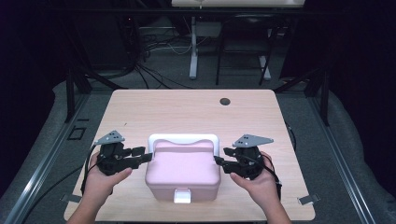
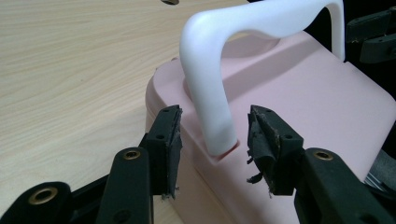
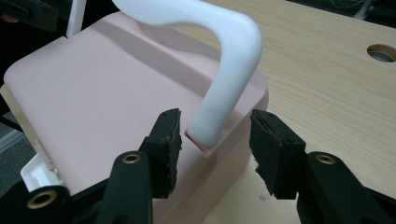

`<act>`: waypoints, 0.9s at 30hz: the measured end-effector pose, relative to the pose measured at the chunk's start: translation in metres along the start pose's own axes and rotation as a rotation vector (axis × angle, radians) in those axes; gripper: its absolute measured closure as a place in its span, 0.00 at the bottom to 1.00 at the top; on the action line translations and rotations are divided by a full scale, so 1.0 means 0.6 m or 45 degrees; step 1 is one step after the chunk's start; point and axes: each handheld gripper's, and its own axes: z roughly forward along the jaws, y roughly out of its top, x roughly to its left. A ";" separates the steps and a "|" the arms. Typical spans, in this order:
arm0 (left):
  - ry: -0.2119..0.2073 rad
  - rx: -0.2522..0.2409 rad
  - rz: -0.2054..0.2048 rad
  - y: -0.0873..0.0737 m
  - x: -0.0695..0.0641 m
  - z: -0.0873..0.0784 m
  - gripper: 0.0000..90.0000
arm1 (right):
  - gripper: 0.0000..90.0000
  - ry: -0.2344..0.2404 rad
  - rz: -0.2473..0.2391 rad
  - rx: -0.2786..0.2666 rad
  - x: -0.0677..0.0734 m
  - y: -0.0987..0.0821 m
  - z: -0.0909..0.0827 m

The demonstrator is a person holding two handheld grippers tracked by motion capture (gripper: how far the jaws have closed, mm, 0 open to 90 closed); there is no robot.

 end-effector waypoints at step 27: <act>-0.020 0.015 -0.012 0.003 0.000 0.023 0.72 | 0.67 0.020 0.030 -0.011 0.001 0.002 0.025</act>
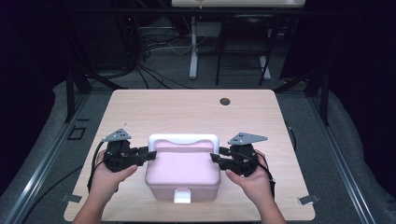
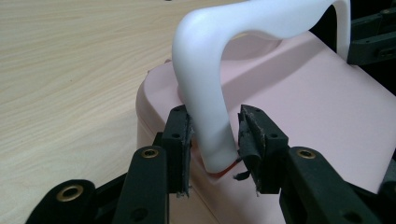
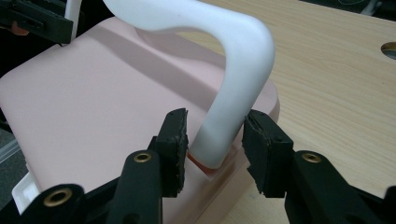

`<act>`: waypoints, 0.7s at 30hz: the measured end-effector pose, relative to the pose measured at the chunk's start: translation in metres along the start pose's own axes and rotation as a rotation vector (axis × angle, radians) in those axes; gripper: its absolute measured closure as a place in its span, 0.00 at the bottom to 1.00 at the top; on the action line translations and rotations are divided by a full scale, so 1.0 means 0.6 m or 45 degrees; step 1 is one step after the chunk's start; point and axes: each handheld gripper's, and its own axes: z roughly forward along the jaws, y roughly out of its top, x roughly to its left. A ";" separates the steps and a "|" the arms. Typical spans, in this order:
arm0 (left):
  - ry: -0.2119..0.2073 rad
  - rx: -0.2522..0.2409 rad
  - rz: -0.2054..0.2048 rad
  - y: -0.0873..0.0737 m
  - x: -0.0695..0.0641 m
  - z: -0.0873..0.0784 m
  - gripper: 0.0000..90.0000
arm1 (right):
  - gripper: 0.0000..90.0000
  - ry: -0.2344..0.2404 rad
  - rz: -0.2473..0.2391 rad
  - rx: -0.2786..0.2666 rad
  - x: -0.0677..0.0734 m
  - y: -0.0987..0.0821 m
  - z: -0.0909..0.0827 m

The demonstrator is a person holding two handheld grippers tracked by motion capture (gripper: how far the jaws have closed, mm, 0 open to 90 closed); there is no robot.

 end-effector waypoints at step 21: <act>0.009 -0.052 0.082 -0.014 -0.013 -0.017 0.82 | 0.77 0.003 -0.041 -0.047 0.009 -0.011 -0.012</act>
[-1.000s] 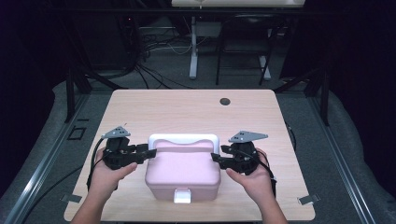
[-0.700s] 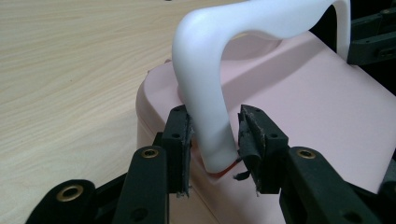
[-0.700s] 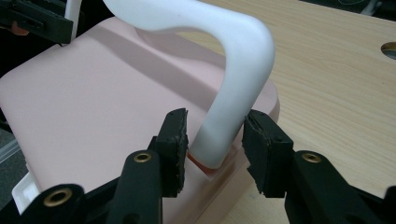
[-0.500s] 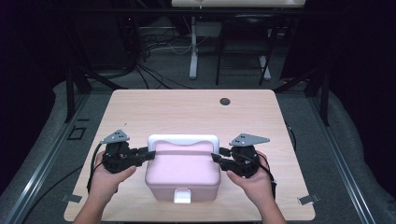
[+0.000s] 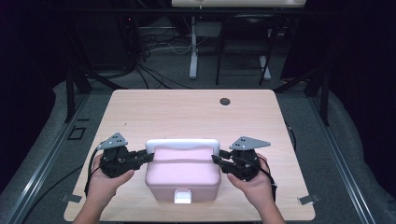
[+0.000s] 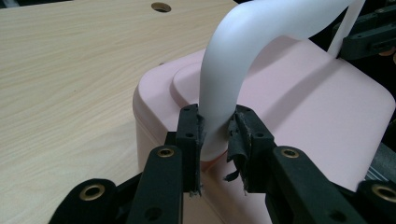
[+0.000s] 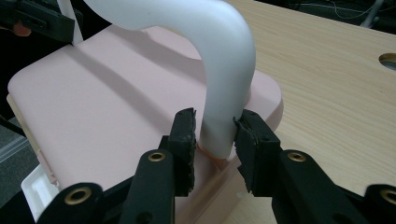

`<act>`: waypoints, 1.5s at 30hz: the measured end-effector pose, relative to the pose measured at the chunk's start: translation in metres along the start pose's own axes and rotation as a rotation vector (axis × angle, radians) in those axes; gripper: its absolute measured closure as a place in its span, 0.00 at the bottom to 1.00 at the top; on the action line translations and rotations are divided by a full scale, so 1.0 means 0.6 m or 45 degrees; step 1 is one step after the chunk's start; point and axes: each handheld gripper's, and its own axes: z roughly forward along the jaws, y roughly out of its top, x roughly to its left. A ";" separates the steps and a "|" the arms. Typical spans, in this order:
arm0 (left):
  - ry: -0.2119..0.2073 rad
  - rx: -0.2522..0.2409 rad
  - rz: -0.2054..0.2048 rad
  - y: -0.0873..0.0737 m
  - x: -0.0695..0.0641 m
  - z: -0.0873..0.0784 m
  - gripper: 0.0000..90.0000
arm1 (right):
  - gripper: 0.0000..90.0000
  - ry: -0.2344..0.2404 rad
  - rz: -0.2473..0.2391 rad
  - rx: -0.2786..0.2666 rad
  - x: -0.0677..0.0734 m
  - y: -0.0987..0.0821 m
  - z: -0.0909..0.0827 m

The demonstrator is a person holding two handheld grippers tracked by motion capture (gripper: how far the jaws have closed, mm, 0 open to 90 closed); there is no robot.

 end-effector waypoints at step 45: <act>-0.018 0.038 -0.014 0.021 -0.004 -0.009 0.82 | 0.82 0.002 0.026 -0.028 -0.001 0.009 -0.014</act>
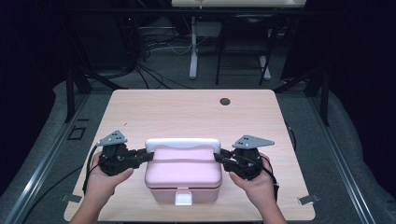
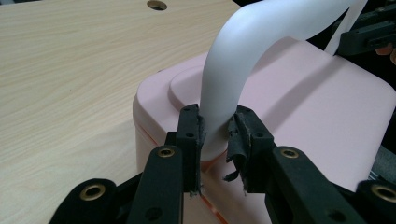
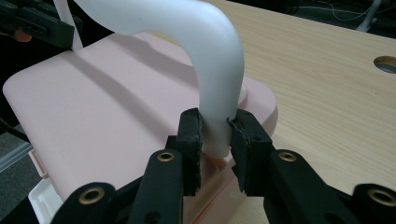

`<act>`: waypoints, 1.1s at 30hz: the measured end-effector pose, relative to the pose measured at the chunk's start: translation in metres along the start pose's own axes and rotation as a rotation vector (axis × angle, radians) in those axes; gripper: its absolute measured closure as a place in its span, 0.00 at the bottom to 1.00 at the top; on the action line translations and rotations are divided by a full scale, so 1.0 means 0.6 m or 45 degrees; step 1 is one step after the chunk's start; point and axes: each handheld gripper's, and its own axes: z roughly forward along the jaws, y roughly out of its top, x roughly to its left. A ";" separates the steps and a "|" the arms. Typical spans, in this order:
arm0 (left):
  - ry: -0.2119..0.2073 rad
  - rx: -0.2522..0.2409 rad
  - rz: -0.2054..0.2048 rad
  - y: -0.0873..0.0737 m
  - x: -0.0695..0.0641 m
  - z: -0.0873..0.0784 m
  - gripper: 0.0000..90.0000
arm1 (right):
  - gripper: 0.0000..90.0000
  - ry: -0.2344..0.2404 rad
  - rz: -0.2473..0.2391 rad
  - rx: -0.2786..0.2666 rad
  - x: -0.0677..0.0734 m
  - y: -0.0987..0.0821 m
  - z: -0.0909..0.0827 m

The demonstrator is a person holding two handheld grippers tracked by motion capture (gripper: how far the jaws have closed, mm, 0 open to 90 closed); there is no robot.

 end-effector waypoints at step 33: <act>-0.020 -0.008 -0.004 0.011 0.003 -0.007 0.79 | 0.82 0.030 0.043 -0.050 -0.009 0.011 0.002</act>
